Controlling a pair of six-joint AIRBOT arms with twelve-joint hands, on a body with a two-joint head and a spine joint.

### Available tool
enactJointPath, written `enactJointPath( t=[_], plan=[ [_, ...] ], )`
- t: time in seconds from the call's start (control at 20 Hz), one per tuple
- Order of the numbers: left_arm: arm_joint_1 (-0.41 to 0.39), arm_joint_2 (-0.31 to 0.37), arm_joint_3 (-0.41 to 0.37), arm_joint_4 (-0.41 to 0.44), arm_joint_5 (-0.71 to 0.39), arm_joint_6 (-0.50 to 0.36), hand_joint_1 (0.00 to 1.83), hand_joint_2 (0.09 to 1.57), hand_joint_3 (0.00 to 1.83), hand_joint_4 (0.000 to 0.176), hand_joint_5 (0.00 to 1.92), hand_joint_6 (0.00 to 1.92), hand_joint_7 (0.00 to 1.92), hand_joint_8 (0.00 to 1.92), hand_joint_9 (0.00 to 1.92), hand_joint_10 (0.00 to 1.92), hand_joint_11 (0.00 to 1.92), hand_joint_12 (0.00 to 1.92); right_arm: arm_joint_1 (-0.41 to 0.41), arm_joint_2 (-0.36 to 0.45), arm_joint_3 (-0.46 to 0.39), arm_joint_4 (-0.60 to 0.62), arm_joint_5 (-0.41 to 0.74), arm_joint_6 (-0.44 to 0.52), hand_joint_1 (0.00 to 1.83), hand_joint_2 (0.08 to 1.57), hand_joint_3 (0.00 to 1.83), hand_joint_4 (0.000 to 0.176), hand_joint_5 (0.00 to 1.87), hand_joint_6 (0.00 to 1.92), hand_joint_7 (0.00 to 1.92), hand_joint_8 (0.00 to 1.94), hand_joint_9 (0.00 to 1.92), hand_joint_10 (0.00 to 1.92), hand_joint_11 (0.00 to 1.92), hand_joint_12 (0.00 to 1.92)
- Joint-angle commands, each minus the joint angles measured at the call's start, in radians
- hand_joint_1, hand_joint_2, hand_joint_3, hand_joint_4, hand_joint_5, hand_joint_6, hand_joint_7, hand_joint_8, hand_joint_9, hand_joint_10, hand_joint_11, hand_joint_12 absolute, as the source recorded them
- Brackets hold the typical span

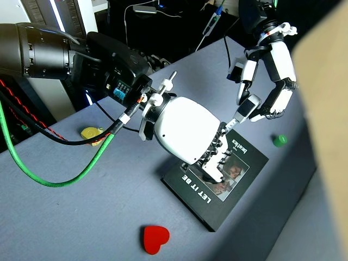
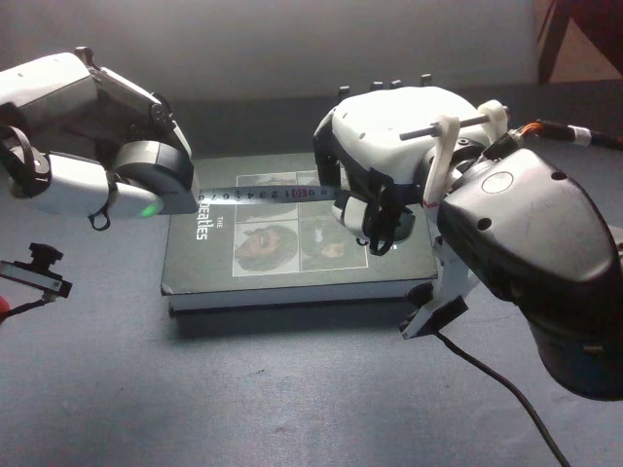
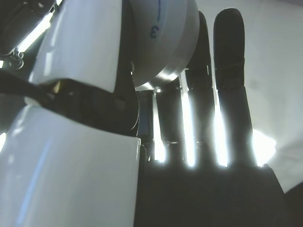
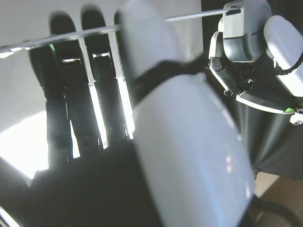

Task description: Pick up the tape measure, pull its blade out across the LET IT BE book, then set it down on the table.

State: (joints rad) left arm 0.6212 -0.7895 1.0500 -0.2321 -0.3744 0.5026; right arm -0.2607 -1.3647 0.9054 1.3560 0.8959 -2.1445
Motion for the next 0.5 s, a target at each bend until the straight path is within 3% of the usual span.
enactJointPath(
  t=[0.0, 0.05, 0.15, 0.35, 0.45],
  plan=[
    [-0.012, 0.002, 0.004, -0.010, -0.121, -0.010, 1.38, 1.07, 0.00, 0.000, 0.98, 0.96, 1.21, 0.51, 0.94, 1.13, 0.74, 1.03, 0.013, 0.005, 0.002, -0.082, 0.042, 0.005, 1.22, 1.17, 0.00, 0.000, 0.82, 1.18, 0.94, 1.12, 0.76, 1.13, 0.61, 1.45],
    [-0.012, 0.002, 0.004, -0.010, -0.121, -0.010, 1.38, 1.07, 0.00, 0.000, 0.98, 0.96, 1.21, 0.51, 0.93, 1.13, 0.74, 1.03, 0.013, 0.005, 0.002, -0.082, 0.041, 0.006, 1.19, 1.17, 0.00, 0.000, 0.82, 1.19, 0.94, 1.12, 0.80, 1.01, 0.63, 1.45],
    [-0.012, 0.002, 0.004, -0.010, -0.121, -0.010, 1.38, 1.08, 0.00, 0.000, 0.97, 0.98, 1.20, 0.54, 0.93, 1.14, 0.73, 1.04, 0.013, 0.005, 0.002, -0.082, 0.041, 0.006, 1.18, 1.17, 0.00, 0.016, 0.83, 1.21, 0.92, 1.13, 0.82, 0.95, 0.63, 1.45],
    [-0.011, 0.002, 0.004, -0.010, -0.123, -0.012, 1.38, 1.08, 0.00, 0.000, 0.96, 0.98, 1.20, 0.54, 0.93, 1.14, 0.73, 1.03, 0.013, 0.008, 0.001, -0.083, 0.038, 0.009, 1.19, 1.17, 0.00, 0.001, 0.82, 1.19, 0.93, 1.14, 0.82, 0.95, 0.63, 1.45],
    [-0.010, 0.002, 0.004, -0.010, -0.125, -0.012, 1.38, 1.08, 0.00, 0.000, 0.96, 0.98, 1.20, 0.54, 0.93, 1.14, 0.73, 1.03, 0.011, 0.013, 0.001, -0.084, 0.038, 0.010, 1.19, 1.17, 0.00, 0.003, 0.82, 1.18, 0.93, 1.15, 0.83, 0.95, 0.62, 1.44]
  ],
)
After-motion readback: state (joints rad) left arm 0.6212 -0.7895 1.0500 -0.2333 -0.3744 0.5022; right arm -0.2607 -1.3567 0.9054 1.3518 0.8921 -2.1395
